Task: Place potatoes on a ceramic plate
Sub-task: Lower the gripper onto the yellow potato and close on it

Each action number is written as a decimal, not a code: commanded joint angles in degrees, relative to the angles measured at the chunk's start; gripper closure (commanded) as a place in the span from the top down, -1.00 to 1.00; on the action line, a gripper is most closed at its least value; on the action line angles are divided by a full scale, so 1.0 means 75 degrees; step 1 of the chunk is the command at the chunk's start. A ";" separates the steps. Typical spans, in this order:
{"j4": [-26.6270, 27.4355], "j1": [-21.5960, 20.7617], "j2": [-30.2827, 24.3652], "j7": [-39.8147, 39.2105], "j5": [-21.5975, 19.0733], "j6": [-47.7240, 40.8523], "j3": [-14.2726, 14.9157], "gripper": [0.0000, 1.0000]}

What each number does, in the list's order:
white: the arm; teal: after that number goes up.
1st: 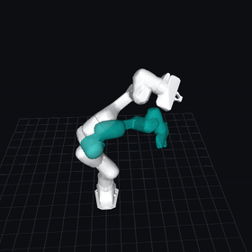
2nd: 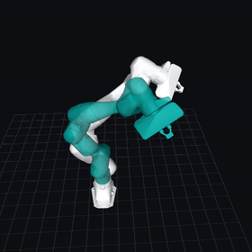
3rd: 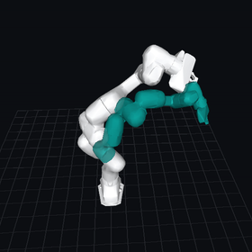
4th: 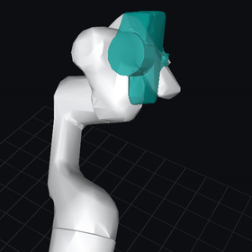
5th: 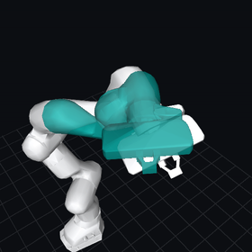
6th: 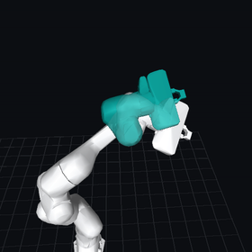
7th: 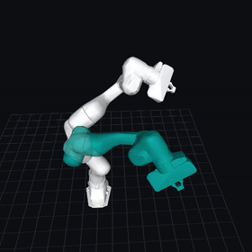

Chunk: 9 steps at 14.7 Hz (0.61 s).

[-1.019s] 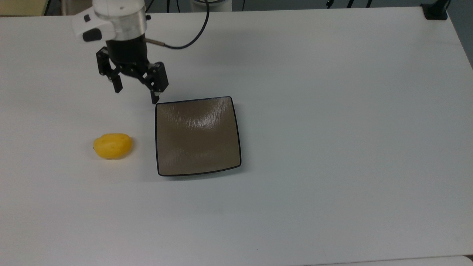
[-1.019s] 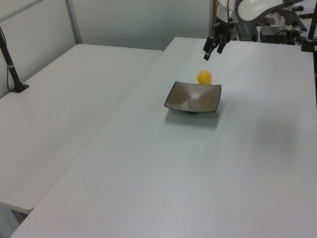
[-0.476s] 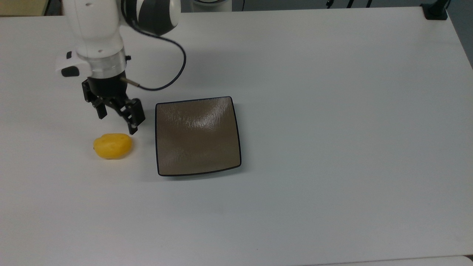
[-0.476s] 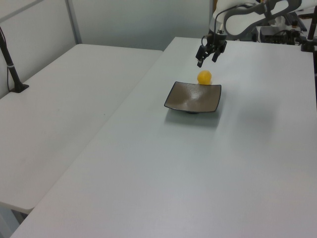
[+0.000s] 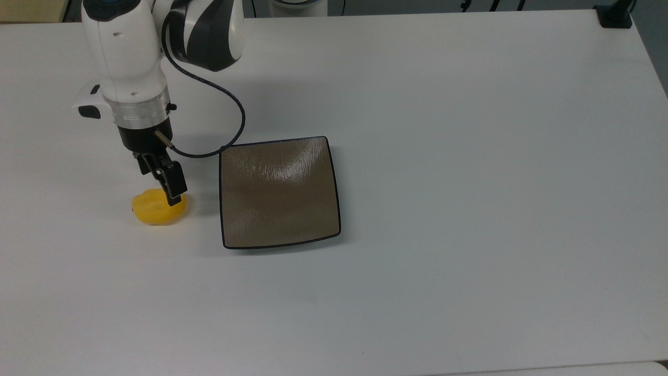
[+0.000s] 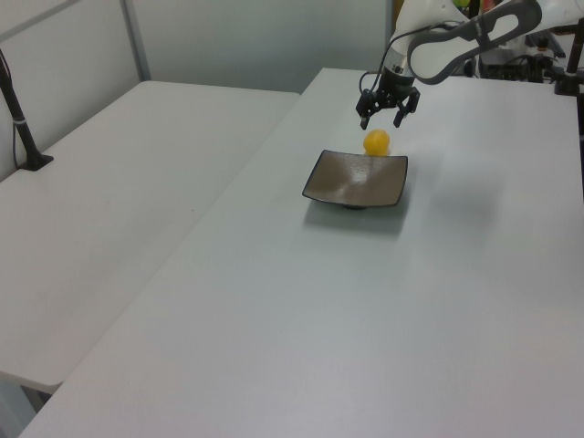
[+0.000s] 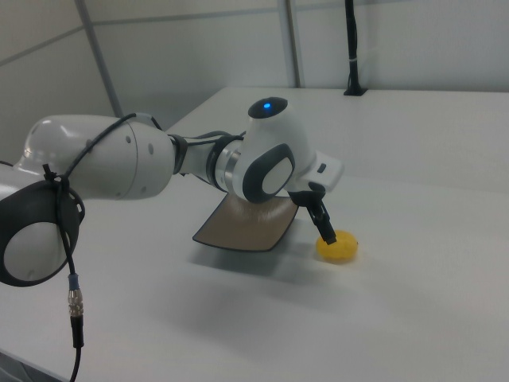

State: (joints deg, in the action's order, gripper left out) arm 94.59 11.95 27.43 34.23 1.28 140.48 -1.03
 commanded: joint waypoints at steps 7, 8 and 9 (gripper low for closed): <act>-0.0588 0.0071 0.0737 0.0498 0.0204 0.0066 0.0043 1.00; -0.0588 0.0071 0.0772 0.0498 0.0262 0.0066 0.0043 1.00; -0.0588 0.0071 0.0784 0.0498 0.0309 0.0066 0.0043 1.00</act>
State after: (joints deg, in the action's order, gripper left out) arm 91.46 12.69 32.07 36.41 1.51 140.48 -1.02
